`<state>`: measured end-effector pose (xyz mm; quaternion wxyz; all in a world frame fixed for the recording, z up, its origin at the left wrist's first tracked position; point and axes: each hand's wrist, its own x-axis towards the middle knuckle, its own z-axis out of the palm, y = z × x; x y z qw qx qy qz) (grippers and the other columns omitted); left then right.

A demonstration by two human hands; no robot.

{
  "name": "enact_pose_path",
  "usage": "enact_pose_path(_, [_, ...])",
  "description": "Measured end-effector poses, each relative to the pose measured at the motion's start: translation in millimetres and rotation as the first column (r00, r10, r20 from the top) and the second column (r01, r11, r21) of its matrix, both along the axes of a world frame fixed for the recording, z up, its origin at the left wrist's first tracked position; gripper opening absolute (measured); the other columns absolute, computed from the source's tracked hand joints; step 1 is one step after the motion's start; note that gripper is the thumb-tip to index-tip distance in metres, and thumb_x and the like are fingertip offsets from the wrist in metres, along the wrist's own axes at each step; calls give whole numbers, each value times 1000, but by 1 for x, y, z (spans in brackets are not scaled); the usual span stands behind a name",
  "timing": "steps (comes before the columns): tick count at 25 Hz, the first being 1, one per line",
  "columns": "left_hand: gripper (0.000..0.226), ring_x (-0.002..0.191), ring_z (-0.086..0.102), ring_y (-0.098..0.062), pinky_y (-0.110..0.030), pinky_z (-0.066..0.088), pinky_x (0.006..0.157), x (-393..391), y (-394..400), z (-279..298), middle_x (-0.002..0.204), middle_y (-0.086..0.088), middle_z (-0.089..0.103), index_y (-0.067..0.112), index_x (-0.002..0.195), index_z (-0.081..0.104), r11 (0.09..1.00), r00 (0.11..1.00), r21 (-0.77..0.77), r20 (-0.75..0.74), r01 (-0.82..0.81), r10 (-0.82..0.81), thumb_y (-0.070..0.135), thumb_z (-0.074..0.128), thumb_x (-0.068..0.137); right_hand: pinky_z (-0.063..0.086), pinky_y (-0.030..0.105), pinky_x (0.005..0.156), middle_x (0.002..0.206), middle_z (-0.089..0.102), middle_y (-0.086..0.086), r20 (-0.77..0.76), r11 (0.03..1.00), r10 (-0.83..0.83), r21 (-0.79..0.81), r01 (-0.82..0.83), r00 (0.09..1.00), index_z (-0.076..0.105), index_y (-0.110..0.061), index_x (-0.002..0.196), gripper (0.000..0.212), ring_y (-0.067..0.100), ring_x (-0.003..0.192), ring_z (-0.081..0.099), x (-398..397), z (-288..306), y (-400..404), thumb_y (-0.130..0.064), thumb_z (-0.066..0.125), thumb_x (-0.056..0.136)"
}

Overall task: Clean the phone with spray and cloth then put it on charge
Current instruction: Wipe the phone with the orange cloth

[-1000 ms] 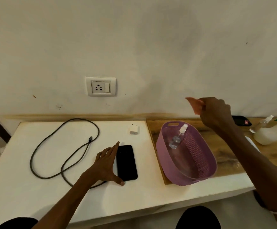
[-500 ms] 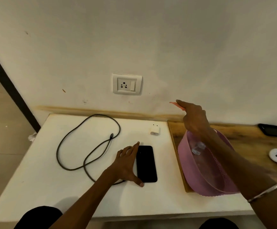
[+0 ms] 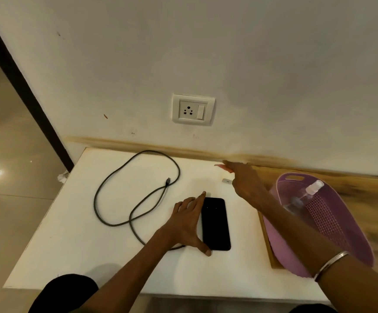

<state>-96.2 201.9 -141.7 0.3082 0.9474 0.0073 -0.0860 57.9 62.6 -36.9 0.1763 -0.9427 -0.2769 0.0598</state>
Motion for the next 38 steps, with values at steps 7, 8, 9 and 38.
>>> enact_pose_path(7, [169, 144, 20, -26, -44, 11, 114, 1, 0, 2, 159, 0, 23, 35, 143, -36, 996, 999, -77, 25, -45, 47, 80, 80, 29, 35, 32, 109, 144, 48, 2, -177, 976, 31, -206, -68, 984, 44, -21, 139, 43, 21, 127, 50, -51, -77, -5, -30, 49, 97])
enact_pose_path(8, [169, 144, 20, -25, -43, 11, 114, 1, 0, 2, 159, 1, 23, 36, 143, -36, 995, 998, -84, 24, -51, 53, 80, 80, 28, 39, 28, 104, 139, 52, 1, -103, 960, 77, -261, -102, 992, 48, -22, 133, 38, 16, 116, 55, -54, -83, -8, -37, 48, 97])
enact_pose_path(9, [169, 144, 20, -25, -43, 10, 114, 1, 0, 2, 159, 3, 23, 36, 144, -35, 994, 998, -91, 22, -54, 56, 80, 80, 28, 41, 24, 94, 133, 55, 1, -54, 953, 102, -280, -113, 993, 50, -25, 124, 33, 9, 102, 57, -57, -89, -10, -42, 47, 97])
enact_pose_path(38, [161, 147, 8, -22, -48, 6, 117, 7, 0, 5, 161, 4, 10, 38, 150, -14, 999, 998, -21, -32, -49, 49, 78, 81, 26, 26, 35, 117, 154, 29, 5, -270, 977, -32, -211, -27, 962, 20, -19, 149, 68, 24, 139, 33, -61, -102, -34, -47, 48, 94])
